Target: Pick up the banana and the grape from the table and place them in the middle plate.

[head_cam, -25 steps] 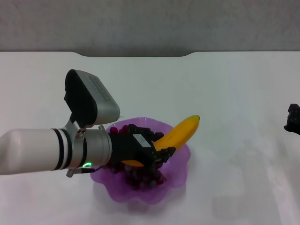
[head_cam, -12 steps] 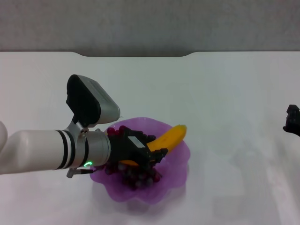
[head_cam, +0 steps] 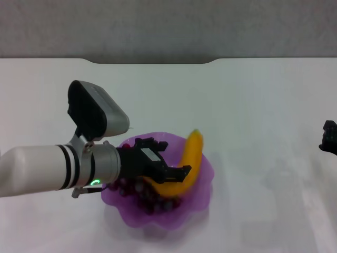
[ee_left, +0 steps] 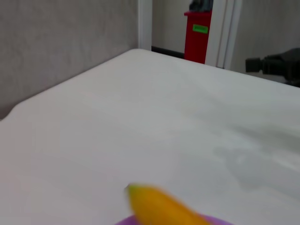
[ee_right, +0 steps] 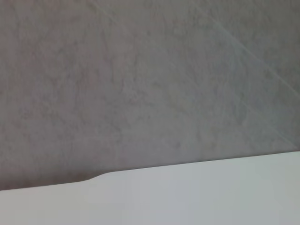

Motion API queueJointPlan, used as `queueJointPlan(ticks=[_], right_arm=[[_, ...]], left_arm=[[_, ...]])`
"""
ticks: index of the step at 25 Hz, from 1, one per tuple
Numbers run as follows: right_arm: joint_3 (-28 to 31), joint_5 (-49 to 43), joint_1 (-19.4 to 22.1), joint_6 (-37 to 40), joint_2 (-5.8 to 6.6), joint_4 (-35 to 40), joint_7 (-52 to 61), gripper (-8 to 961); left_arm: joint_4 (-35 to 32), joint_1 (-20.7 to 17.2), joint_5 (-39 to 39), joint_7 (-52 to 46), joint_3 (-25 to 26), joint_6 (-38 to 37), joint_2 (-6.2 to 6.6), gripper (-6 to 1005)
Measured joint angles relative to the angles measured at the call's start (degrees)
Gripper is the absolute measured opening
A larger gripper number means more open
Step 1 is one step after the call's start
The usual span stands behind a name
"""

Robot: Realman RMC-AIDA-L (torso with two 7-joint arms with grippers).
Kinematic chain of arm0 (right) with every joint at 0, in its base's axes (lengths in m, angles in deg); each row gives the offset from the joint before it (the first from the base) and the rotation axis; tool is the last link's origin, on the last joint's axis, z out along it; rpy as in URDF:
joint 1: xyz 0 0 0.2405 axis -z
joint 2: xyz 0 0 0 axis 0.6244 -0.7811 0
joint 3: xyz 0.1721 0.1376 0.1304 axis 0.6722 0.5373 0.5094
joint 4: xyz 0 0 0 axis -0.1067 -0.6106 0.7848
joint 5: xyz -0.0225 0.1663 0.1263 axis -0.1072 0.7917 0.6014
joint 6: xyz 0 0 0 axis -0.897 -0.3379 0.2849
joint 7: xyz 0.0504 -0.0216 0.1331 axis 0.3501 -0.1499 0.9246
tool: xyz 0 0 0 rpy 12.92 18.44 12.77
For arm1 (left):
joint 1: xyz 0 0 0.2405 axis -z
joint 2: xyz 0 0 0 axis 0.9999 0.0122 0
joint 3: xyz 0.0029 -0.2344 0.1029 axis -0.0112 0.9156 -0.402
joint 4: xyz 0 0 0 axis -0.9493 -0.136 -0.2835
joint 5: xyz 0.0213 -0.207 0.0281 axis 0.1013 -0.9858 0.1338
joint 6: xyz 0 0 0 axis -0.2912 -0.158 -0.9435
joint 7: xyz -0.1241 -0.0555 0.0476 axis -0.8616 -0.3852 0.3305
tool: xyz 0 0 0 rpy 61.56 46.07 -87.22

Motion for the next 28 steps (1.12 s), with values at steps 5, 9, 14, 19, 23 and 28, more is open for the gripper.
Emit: queueJointPlan(ticks=[5,9,14,19,23,28], right_arm=[[0.0,0.1,0.0,0.0,0.00,-0.1,0.0,0],[0.0,0.1,-0.1,0.0,0.00,-0.2,0.0,0],[0.0,0.1,-0.1,0.0,0.00,-0.6,0.0,0],[0.0,0.3,-0.1,0.0,0.00,-0.8,0.0,0],[0.0,0.3,-0.5,0.0,0.00,-0.8,0.0,0],[0.3,0.3,-0.5,0.3,-0.06,-1.0,0.0,0]], left_arm=[[-5.7,-3.4,-0.3,0.3,1.2,0.1,0.15,822],[-8.9,-5.4,-1.1,0.5,4.1,0.3,0.10,897],[-9.2,-6.7,-7.0,1.5,8.9,0.3,0.17,893],[-8.2,-9.1,-20.8,8.5,16.5,-2.6,0.22,889],[-2.8,-11.4,-36.3,20.8,23.2,-12.2,0.18,881],[16.8,-11.5,-55.6,36.0,35.5,-35.4,0.34,853]])
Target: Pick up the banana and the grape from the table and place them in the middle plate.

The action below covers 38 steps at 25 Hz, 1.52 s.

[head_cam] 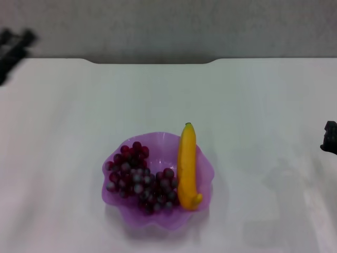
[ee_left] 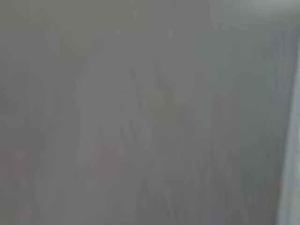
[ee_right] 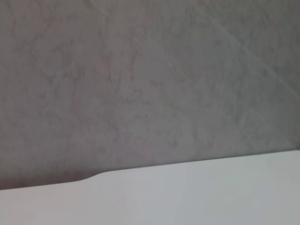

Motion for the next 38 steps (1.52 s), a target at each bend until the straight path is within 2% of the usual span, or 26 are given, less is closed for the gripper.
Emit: queueJointPlan(ticks=[3,6,17,22,28,32,38], right_arm=[[0.0,0.1,0.1,1.5,-0.07,-0.7,0.0,0],[-0.2,0.1,0.3,2.8,-0.13,-1.2,0.0,0],[-0.4,0.0,-0.2,3.6,-0.21,-2.4,0.0,0],[-0.4,0.0,-0.7,9.5,-0.34,-5.9,-0.2,0],[-0.7,0.1,-1.6,15.8,-0.46,-10.2,-0.2,0],[0.0,1.3,-1.6,17.6,-0.47,-11.6,-0.2,0],[0.0,12.6,-1.8,24.3,-0.54,-15.4,-0.2,0]], left_arm=[[9.4,0.7,-3.8,5.9,6.6,-9.6,0.04,837],[12.5,0.5,-3.5,9.4,9.3,-11.5,0.11,816],[20.6,1.0,-7.0,26.6,10.4,-11.2,-0.15,674],[28.3,2.2,-8.5,40.4,10.8,-10.9,-0.01,667],[36.7,4.4,-13.3,52.3,12.0,-9.7,-0.36,450],[40.0,5.8,-15.8,56.0,12.1,-7.8,-0.50,335],[42.2,8.2,-16.2,56.6,12.1,-3.5,-0.55,169]])
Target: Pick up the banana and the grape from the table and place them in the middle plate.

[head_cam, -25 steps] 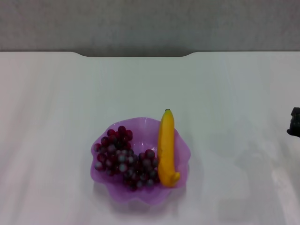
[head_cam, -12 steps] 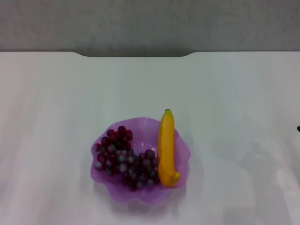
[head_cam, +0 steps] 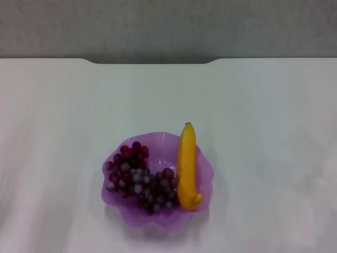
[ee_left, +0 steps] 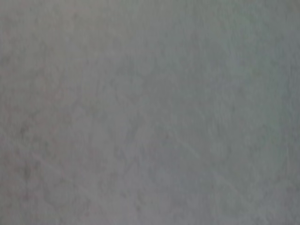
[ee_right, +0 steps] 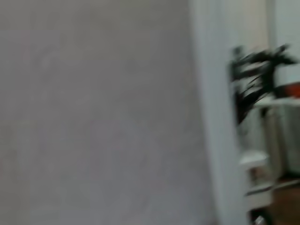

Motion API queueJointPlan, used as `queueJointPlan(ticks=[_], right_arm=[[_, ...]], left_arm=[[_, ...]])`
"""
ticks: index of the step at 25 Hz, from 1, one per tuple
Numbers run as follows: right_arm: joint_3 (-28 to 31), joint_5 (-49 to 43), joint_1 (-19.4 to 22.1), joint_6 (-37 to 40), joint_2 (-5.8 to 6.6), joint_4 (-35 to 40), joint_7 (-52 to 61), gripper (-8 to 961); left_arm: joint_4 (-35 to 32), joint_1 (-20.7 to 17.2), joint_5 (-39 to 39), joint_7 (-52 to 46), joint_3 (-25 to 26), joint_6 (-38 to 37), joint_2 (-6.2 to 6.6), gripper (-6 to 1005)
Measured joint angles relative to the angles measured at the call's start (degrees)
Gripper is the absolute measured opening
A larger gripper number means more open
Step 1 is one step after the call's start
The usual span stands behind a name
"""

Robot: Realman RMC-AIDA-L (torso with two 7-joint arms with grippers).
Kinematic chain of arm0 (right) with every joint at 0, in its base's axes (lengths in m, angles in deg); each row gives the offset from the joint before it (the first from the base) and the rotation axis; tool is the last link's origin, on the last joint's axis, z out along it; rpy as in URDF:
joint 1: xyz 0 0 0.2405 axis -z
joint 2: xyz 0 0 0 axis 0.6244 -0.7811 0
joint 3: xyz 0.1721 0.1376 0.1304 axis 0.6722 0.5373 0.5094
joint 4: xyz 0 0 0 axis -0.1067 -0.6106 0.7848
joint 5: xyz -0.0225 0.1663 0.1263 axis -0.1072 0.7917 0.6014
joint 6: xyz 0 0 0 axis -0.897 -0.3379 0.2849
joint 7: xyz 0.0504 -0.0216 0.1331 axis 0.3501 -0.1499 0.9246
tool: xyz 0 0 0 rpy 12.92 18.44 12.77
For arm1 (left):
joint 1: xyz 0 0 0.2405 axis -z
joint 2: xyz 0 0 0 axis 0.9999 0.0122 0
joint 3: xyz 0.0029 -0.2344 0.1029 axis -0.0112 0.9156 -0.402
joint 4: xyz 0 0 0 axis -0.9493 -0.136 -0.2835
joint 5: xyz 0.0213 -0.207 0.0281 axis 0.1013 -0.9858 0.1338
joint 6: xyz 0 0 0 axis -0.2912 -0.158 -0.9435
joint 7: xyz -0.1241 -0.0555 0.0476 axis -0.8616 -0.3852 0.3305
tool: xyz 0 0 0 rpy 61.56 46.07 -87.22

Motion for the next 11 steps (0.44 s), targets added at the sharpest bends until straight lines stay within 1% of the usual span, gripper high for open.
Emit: queueJointPlan(ticks=[3,5,8,11], right_arm=[[-0.2,5.7,0.0,5.8,-0.10,-1.9,0.0,0],[0.1,7.5,-0.3,8.7,0.05,-3.3,-0.3,0],[0.4,8.1,-1.1,9.5,0.26,-4.3,-0.4,0],[1.6,8.7,-3.0,9.8,0.41,-6.1,-0.5,0]], left_arm=[[0.3,0.5,0.0,-0.2,0.0,1.1,-0.12,90],[0.5,0.8,0.0,-0.5,0.0,1.2,-0.16,90],[0.6,1.1,-0.1,-1.8,0.0,1.2,-0.14,90],[0.6,1.7,-0.1,-2.7,0.0,1.2,-0.04,90]])
